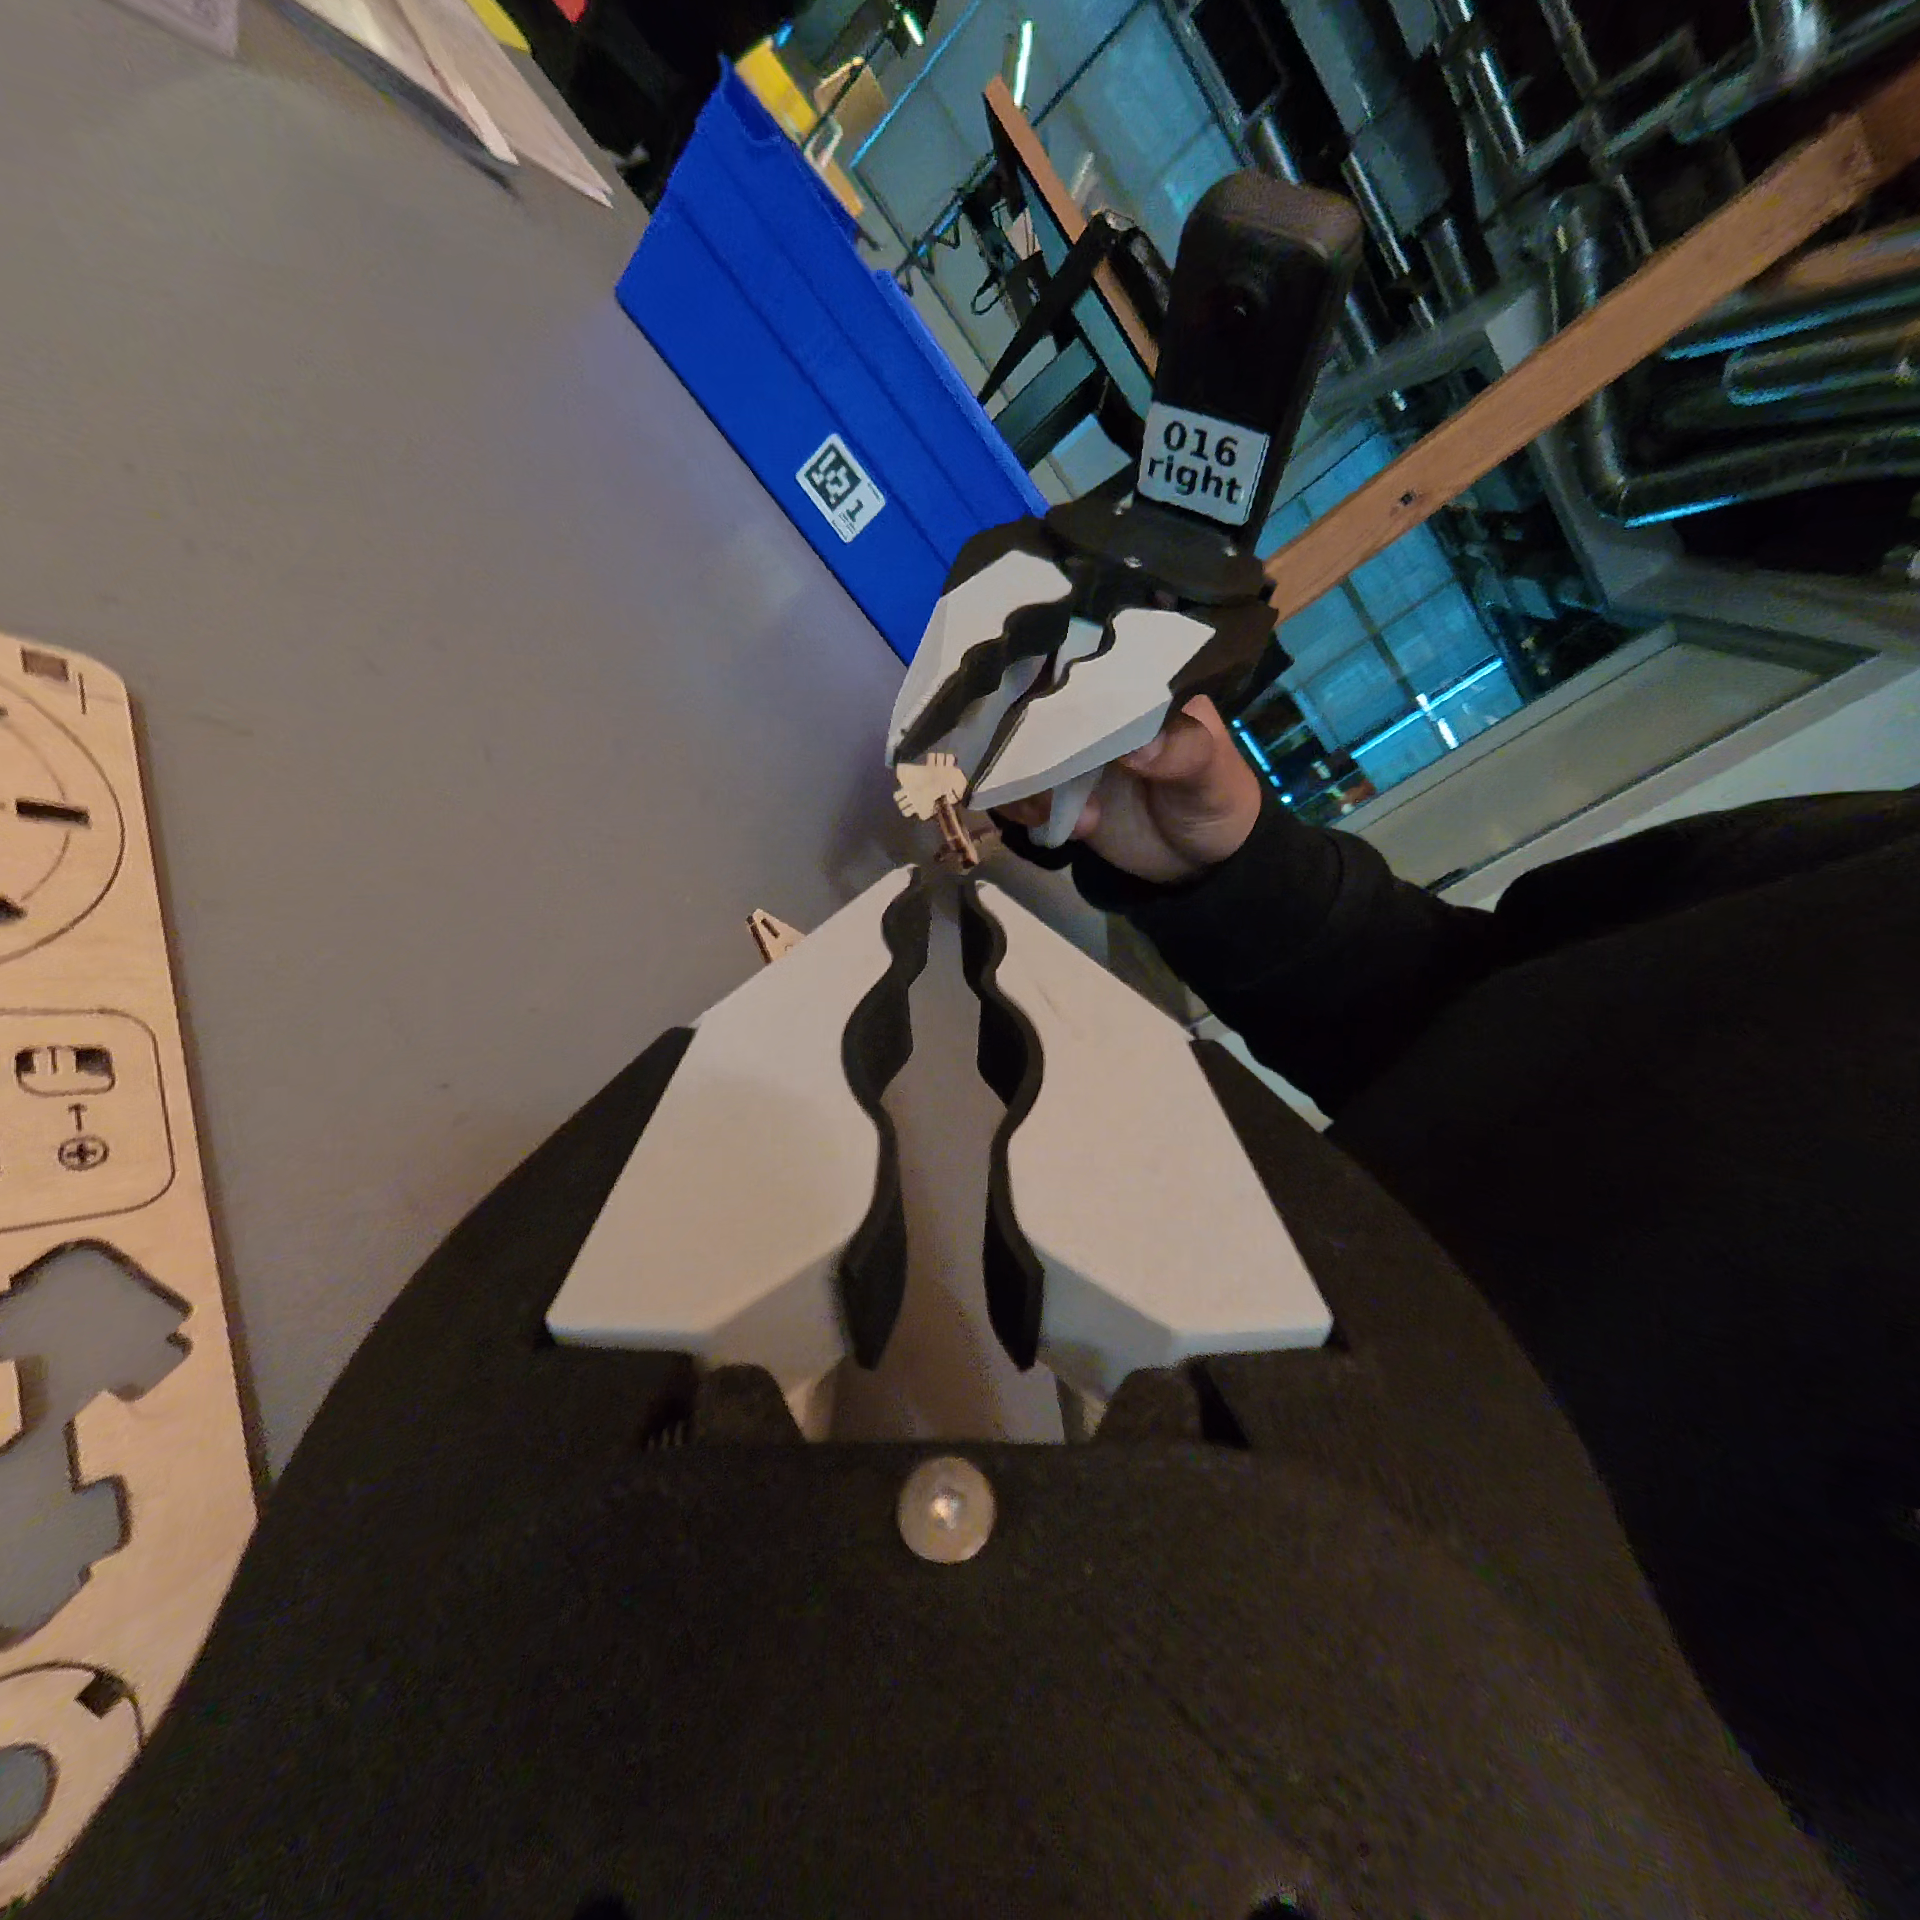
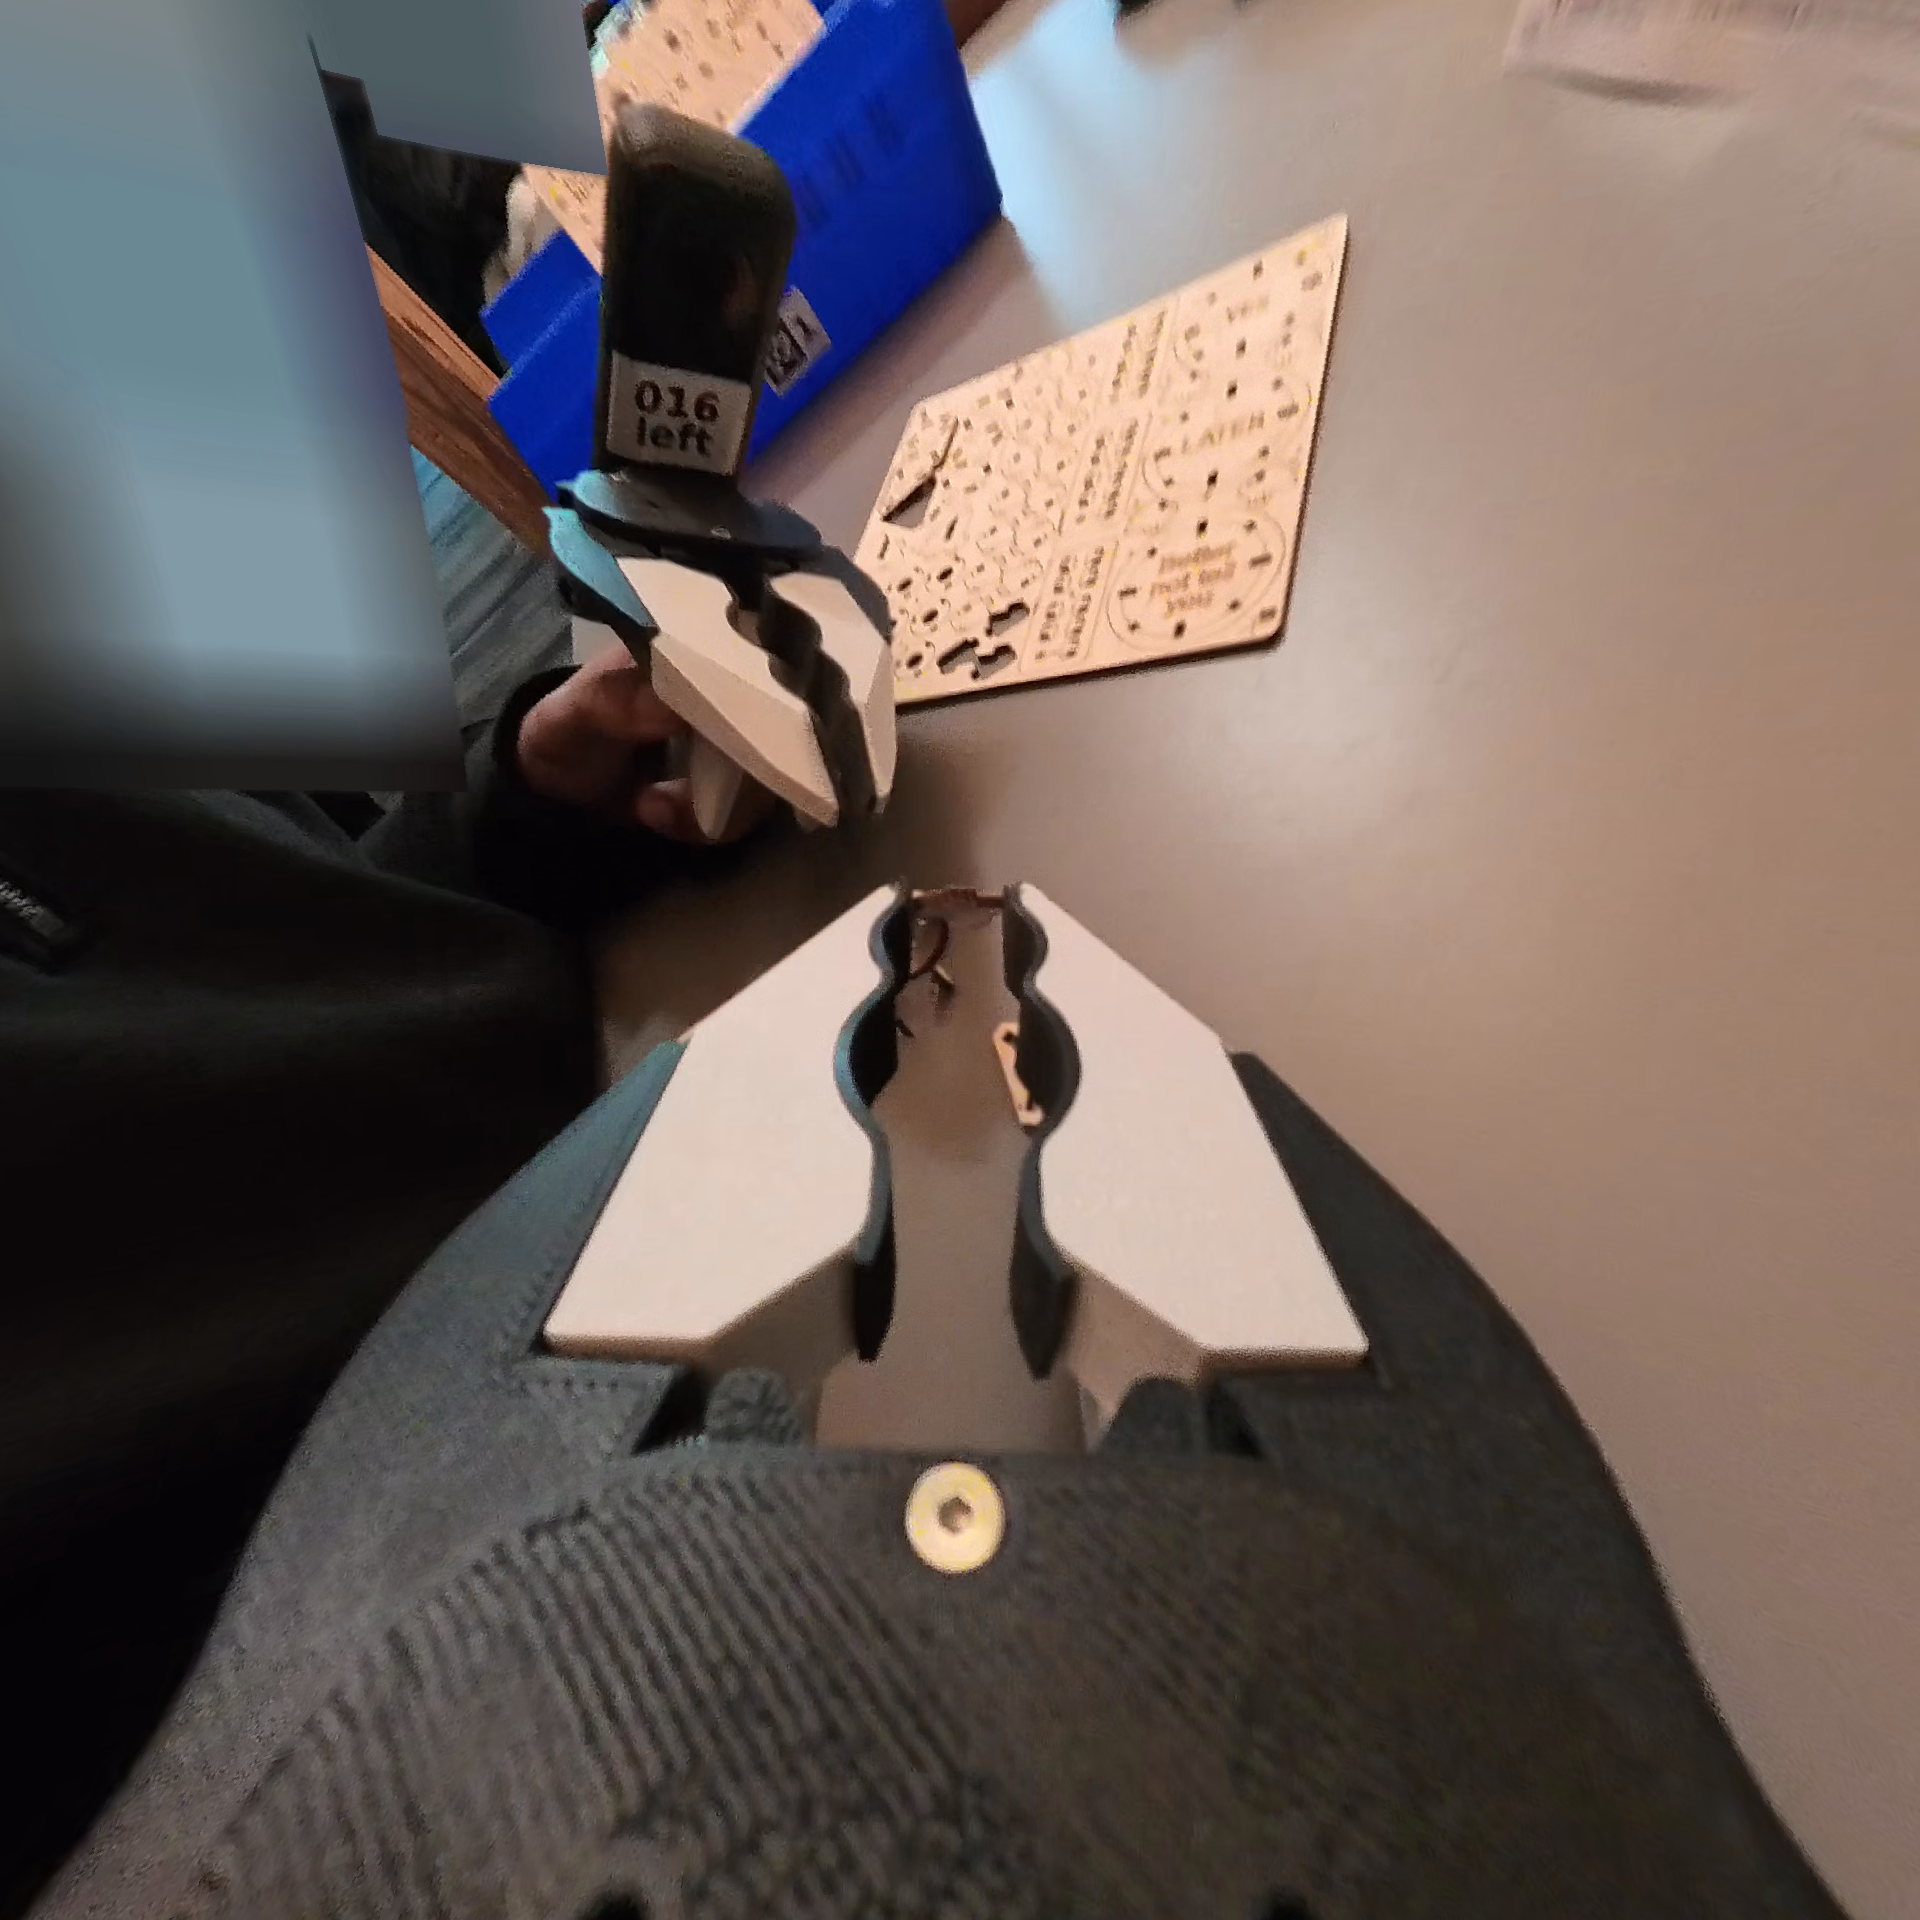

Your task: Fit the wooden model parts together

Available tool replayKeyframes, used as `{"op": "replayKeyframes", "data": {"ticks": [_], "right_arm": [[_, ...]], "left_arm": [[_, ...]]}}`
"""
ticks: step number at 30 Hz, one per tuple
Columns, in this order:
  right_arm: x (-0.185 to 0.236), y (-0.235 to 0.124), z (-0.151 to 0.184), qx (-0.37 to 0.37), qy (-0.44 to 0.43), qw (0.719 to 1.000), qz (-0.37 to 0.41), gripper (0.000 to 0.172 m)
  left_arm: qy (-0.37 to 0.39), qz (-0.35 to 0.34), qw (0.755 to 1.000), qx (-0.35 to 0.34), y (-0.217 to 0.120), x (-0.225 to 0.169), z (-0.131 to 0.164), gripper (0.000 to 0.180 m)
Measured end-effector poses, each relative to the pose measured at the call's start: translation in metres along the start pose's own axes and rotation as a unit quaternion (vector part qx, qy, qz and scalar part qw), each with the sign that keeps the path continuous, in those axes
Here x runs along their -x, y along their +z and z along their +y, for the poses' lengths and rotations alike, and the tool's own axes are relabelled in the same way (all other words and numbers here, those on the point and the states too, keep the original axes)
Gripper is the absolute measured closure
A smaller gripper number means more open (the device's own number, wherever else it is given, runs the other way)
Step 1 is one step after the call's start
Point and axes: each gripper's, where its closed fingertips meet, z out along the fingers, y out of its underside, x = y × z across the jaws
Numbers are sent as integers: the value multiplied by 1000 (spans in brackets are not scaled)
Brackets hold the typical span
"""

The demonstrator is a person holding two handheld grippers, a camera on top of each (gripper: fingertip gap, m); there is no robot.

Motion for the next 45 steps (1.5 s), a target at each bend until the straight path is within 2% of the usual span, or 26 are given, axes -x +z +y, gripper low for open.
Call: {"op": "replayKeyframes", "data": {"ticks": [4,7,10,14,17,19,23,26,30,36,41,45], "right_arm": [[17,-8,-13,-119,-47,991,-39,157],[29,-23,-18,-204,-28,974,-93,158],[33,-56,-33,-309,-2,943,-125,158],[41,-86,-29,-358,40,916,-179,158],[50,-99,-28,-380,71,890,-243,159],[50,-99,-29,-380,85,883,-263,159],[61,-82,-23,-331,107,885,-310,158],[67,-72,-20,-307,124,882,-335,158],[63,-59,-17,-281,151,886,-336,158],[62,-56,-18,-275,191,865,-373,158],[64,-54,-19,-272,195,862,-380,158],[69,-57,-16,-275,171,873,-363,158]], "left_arm": [[82,-10,997,-11,2,-11,-5,169],[163,-11,986,-19,5,-26,-7,144],[272,-68,960,-8,14,-28,-3,118],[392,-129,911,5,38,-37,10,111],[407,-124,905,-10,58,-52,19,106],[422,-125,898,-20,64,-59,19,106],[463,-161,870,-44,59,-60,10,104],[475,-153,864,-73,53,-69,5,104],[469,-144,869,-66,55,-68,7,111],[463,-146,872,-68,53,-68,6,127],[458,-142,876,-57,56,-65,8,128],[450,-140,881,-51,57,-62,9,127]]}}
